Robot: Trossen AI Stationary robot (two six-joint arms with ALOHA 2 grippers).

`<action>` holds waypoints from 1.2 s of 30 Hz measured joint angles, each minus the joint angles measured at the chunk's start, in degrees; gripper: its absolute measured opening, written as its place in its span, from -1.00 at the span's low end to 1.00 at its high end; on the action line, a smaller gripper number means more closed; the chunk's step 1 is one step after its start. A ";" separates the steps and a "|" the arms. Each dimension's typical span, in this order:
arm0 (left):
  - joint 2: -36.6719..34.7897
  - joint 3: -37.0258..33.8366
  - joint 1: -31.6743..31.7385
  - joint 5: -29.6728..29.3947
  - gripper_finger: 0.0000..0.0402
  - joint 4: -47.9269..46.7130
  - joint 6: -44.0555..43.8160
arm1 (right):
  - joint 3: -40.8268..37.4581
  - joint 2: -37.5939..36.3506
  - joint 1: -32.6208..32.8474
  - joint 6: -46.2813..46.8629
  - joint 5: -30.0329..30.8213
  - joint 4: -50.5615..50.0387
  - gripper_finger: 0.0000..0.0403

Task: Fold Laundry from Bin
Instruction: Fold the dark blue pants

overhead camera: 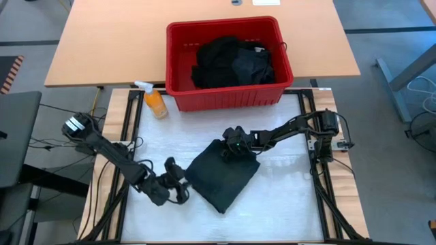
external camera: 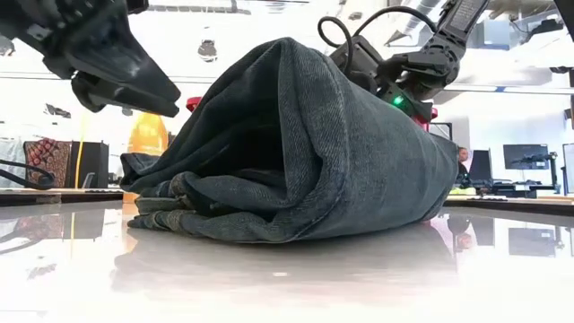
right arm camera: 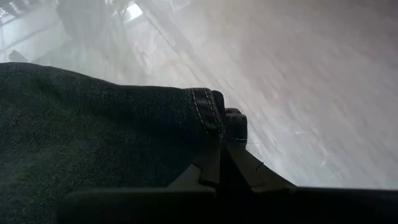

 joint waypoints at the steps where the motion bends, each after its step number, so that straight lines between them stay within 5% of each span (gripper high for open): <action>1: 0.11 0.00 0.61 -0.28 -0.18 -0.43 0.15 | 0.00 0.00 0.02 -0.10 -0.07 0.04 -0.87; 15: 15.98 0.31 7.15 9.01 -0.18 -1.69 -10.20 | -0.15 -1.71 -0.12 -2.08 -1.43 -0.46 -0.86; 28: 16.19 0.17 7.14 9.74 -0.18 -0.79 -9.10 | -0.24 -10.40 -0.73 -9.40 -1.53 2.30 -0.35; 36: 16.24 0.13 7.16 9.98 -0.18 -0.90 -9.08 | -0.09 -4.36 2.02 -10.09 -5.98 12.60 -0.31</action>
